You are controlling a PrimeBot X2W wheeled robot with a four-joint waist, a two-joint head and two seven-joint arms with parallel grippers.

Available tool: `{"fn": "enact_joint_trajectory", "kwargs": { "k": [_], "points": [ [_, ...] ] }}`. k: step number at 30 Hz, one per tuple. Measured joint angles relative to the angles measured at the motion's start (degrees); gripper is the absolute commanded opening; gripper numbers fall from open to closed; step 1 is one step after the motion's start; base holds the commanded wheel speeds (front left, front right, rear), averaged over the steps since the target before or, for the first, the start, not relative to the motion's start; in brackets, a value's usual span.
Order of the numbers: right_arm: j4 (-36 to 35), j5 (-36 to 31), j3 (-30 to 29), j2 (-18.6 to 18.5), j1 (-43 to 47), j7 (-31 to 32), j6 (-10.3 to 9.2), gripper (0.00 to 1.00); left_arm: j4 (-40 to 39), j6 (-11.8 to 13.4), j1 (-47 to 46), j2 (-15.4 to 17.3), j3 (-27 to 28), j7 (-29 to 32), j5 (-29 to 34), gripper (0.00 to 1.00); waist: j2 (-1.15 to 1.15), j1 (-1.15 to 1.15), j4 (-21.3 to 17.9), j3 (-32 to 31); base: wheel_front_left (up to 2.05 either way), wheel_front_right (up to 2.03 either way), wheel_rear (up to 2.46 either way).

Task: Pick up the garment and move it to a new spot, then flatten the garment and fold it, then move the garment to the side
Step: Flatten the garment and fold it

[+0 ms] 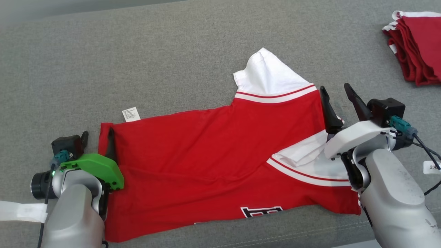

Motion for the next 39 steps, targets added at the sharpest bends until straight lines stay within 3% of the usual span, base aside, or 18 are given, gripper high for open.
{"fn": "enact_joint_trajectory", "kwargs": {
  "k": [1, 2, 3, 4, 5, 6, 7, 16, 32, 35, 39],
  "points": [
    [0.1, 0.0, 0.3, -0.2, -0.5, 0.0, 0.00, 1.00, 0.5, -0.1, -0.5, 0.1, 0.0, 0.0, 0.0, 0.94, 0.00, 0.00, 0.0, 0.4, 0.00, 0.00, 0.00],
    [0.3, 0.0, 0.6, -0.5, -1.1, 0.0, 0.00, 1.00, 0.6, -0.1, -0.9, 0.2, -0.1, 0.0, 0.0, 0.63, 0.00, 0.00, -0.1, 0.7, 0.00, 0.00, 0.00],
    [0.4, 0.0, 1.0, -0.7, -1.8, 0.0, 0.00, 1.00, 0.8, -0.3, -1.3, 0.2, -0.3, -0.1, 0.0, 0.44, 0.00, 0.00, 0.0, 1.1, 0.00, 0.00, 0.00],
    [0.8, 0.1, 1.4, -0.9, -2.6, 0.0, 0.00, 1.00, 1.0, -0.4, -1.6, 0.2, -0.4, -0.1, 0.0, 0.31, 0.00, 0.00, 0.0, 1.4, 0.00, 0.00, 0.00],
    [1.2, 0.4, 1.7, -1.1, -3.6, 0.0, 0.00, 1.00, 1.1, -0.5, -1.8, 0.1, -0.6, -0.1, 0.0, 0.31, 0.00, 0.00, 0.2, 1.7, 0.00, 0.00, 0.00],
    [1.8, 0.5, 2.0, -1.4, -4.8, 0.0, 0.00, 1.00, 1.1, -0.6, -2.1, 0.0, -0.9, -0.1, 0.1, 0.07, 0.00, 0.00, 0.4, 1.9, 0.00, 0.00, 0.00],
    [2.5, 0.6, 2.4, -1.6, -6.0, 0.0, 0.00, 1.00, 0.8, -0.7, -2.3, -0.3, -1.3, -0.1, 0.1, 0.00, 0.00, 0.00, 0.7, 2.1, 0.00, 0.00, 0.00],
    [13.0, 1.1, 7.3, -3.7, -18.6, 7.1, 0.00, 1.00, -5.1, -1.2, -2.5, -3.1, -6.6, 0.0, -0.8, 0.00, 0.00, 0.00, 5.7, 3.8, 0.00, 0.00, 0.00],
    [27.5, 1.3, 13.0, -5.8, -29.2, 15.8, 0.00, 1.00, -12.8, -1.3, -2.6, -3.9, -13.7, 0.1, -5.3, 0.00, 0.00, 0.00, 12.9, 7.9, 0.00, 0.00, 0.00],
    [28.8, 1.3, 13.7, -5.9, -30.8, 15.3, 0.00, 0.00, -13.2, -1.3, -2.7, -4.0, -14.5, 0.1, -6.2, 0.00, 0.00, 0.00, 13.4, 8.6, 0.00, 0.00, 0.00],
    [29.4, 1.5, 14.7, -5.6, -31.5, 12.9, 0.04, 0.00, -13.4, -1.3, -3.1, -4.0, -14.5, 0.1, -6.4, 0.00, 0.00, 0.01, 13.2, 9.2, 0.00, 0.00, 0.00]
  ]
}}
